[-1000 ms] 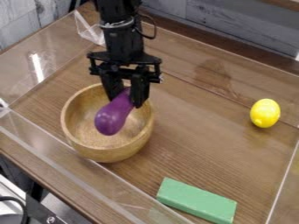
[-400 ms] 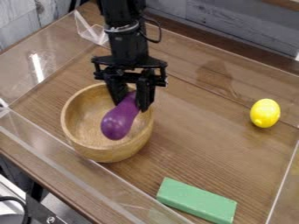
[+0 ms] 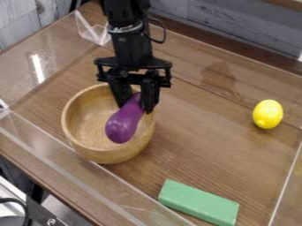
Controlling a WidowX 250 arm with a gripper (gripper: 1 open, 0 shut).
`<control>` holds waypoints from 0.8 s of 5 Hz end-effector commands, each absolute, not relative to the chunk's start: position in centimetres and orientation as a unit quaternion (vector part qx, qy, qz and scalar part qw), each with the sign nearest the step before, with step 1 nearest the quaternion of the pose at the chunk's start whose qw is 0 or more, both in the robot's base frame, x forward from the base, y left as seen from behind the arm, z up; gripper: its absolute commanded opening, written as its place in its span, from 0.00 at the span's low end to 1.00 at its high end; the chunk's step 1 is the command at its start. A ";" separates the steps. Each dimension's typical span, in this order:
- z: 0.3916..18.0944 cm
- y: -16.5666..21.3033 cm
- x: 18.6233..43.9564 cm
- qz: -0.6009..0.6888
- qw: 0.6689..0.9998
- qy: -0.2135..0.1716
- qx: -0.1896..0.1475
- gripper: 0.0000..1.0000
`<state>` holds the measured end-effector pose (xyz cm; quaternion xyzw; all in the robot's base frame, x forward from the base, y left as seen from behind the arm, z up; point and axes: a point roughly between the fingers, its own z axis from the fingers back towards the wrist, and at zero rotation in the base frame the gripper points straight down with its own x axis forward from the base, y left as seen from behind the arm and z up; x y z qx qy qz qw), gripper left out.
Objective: Remove the purple eggplant from inside the brown bowl and put it on the table
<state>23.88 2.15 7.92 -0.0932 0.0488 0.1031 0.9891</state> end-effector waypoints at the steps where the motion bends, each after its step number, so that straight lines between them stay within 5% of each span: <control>1: 8.9 2.0 24.3 0.101 0.990 0.022 -0.092 0.00; 4: 8.5 0.9 24.6 0.100 0.990 0.022 -0.099 0.00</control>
